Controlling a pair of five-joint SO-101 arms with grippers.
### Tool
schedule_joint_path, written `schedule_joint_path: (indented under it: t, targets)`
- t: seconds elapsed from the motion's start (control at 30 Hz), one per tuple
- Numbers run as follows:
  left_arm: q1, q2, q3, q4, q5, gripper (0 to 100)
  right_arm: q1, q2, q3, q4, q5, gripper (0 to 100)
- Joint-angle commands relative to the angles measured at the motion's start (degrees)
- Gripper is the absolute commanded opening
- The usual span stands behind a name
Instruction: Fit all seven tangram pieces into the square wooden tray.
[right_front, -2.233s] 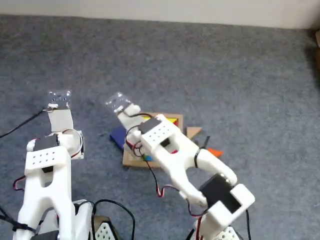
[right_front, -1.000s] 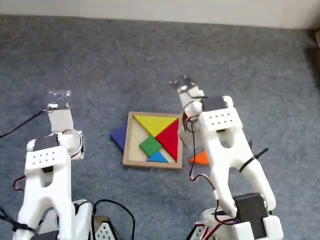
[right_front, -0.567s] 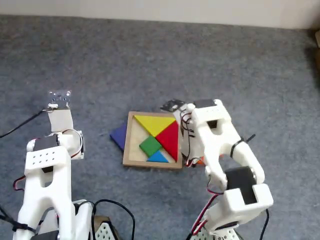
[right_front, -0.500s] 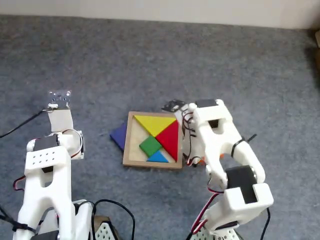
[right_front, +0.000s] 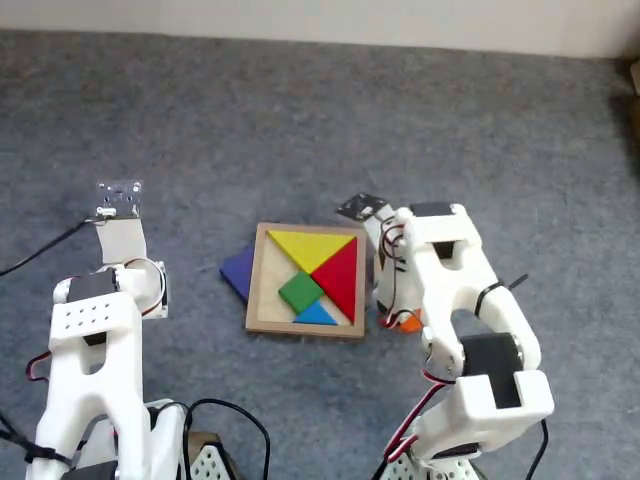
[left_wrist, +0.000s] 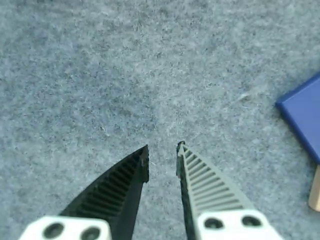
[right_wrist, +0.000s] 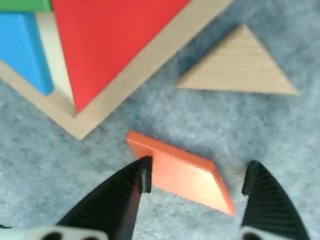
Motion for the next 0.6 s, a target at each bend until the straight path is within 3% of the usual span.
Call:
schedule_joint_path:
  t: [0.0,0.3,0.57]
  targets:
    - [-0.84,-1.27,-0.04,-0.79,0.26,11,0.48,2.68,1.45,-1.19,0.44,29.3]
    - [-0.84,-1.27,-0.04,-0.79,0.26,11,0.4,2.59,1.01,7.6,0.18,29.3]
    - [-0.84,-1.27,-0.04,-0.79,0.26,11,0.22,2.68,1.45,5.05,0.18,29.3]
